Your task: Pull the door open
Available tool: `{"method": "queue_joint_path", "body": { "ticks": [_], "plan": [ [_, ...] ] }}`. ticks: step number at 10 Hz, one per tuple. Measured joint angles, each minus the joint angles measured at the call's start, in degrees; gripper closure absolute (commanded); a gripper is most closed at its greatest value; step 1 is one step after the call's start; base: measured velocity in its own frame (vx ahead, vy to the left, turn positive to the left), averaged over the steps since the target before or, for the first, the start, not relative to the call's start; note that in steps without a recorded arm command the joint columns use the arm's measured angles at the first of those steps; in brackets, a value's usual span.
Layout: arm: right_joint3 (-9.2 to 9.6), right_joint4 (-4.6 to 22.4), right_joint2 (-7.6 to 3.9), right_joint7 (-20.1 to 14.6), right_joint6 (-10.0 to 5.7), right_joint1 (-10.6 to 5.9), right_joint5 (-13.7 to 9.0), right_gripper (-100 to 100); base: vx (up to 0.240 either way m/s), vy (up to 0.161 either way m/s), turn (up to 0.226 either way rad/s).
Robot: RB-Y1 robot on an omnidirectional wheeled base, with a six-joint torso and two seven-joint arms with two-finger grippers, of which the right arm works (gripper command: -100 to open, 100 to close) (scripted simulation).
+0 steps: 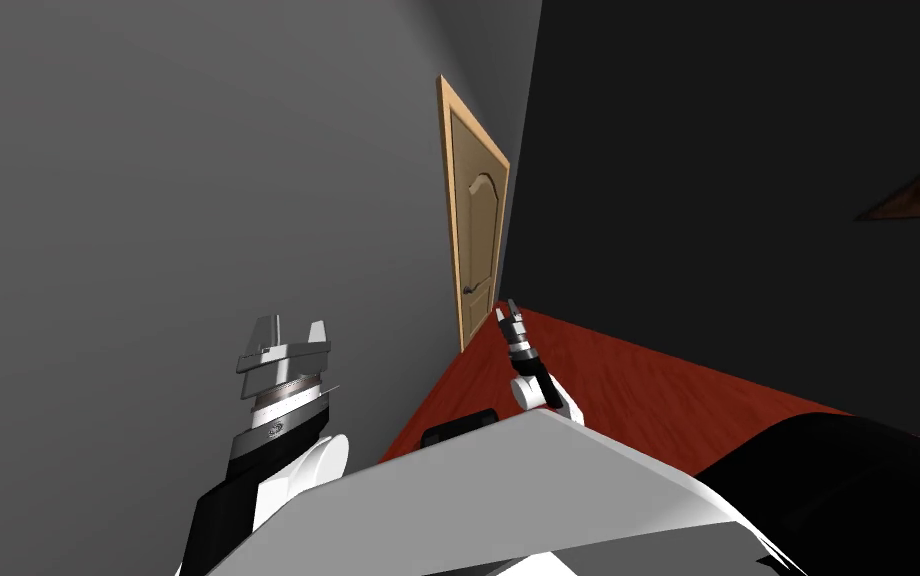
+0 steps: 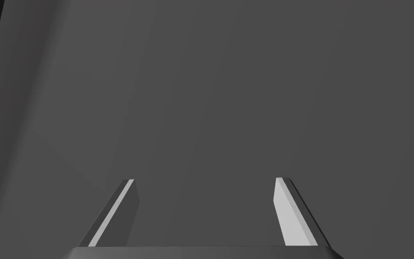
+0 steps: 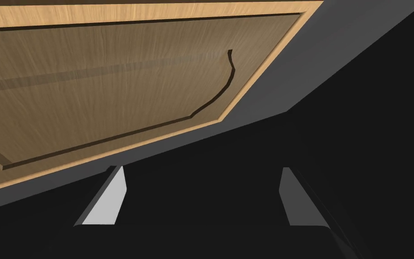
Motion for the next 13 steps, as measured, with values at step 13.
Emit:
{"method": "queue_joint_path", "body": {
  "ticks": [13],
  "plan": [
    [4.89,19.17,-7.6,-3.75,-3.84,-7.29,-2.78,-100,0.066,-0.097,0.134]
  ]
}}
